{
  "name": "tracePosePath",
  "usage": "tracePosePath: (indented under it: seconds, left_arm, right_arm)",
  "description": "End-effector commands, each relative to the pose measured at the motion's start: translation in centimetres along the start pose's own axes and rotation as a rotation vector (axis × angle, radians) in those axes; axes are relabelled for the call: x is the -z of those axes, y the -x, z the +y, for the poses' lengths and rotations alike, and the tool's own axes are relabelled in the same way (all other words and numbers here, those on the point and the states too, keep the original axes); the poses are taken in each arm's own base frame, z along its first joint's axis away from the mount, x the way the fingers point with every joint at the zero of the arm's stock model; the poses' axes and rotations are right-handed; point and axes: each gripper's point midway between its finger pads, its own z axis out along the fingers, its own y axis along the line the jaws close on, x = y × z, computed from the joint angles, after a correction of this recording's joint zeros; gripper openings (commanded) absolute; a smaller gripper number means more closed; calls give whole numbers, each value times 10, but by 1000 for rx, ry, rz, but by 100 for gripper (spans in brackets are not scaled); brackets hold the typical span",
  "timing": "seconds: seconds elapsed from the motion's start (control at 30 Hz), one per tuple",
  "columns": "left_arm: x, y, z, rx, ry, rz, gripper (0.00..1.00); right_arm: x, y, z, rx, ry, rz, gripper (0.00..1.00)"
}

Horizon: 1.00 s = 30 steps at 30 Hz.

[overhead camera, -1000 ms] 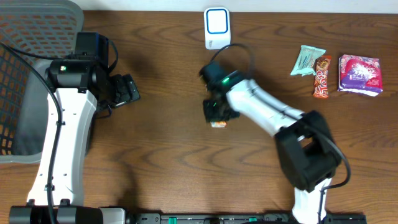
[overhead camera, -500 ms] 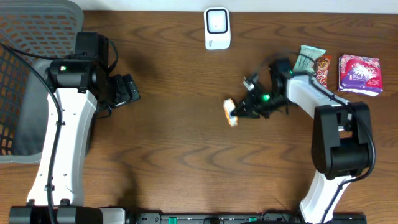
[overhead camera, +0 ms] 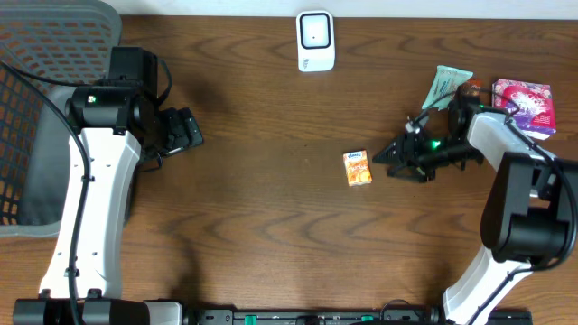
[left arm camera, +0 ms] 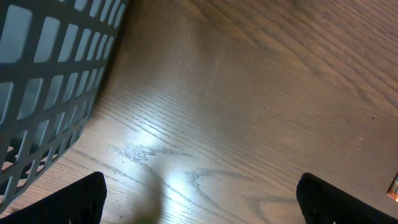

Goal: Scan the item barcode

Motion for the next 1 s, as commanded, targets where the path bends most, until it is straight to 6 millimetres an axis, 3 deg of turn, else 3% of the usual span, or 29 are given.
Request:
tracePosePath:
  seconds: [0.0, 0.23, 0.57, 0.63, 0.7, 0.73, 0.8, 0.87, 0.97]
  left_arm:
    - [-3, -1, 5, -2, 22, 8, 98]
    - [-3, -1, 5, -2, 22, 8, 98]
    - [-3, -1, 5, -2, 22, 8, 98]
    - [-3, -1, 5, -2, 22, 8, 98]
    - [-3, -1, 5, -2, 22, 8, 98]
    - [-3, -1, 5, -2, 22, 8, 98]
    - [-3, -1, 5, -2, 22, 8, 98]
    - [-3, -1, 5, -2, 22, 8, 98]
    - [-3, -1, 5, -2, 22, 8, 98]
  right_arm:
    - [5, 1, 16, 107, -52, -23, 62]
    - [-12, 0, -17, 70, -310, -28, 57]
    - [-60, -2, -16, 137, -307, -65, 47]
    - [-70, -6, -19, 135, -304, -70, 32]
    - [-76, -10, -21, 120, -302, -70, 4]
    - [-79, -13, -21, 108, -292, -66, 1]
    - [-83, -18, -9, 97, -223, -39, 1]
    - [-87, -24, 16, 115, -74, -2, 1]
    - [-75, -35, 81, 239, 316, 70, 1]
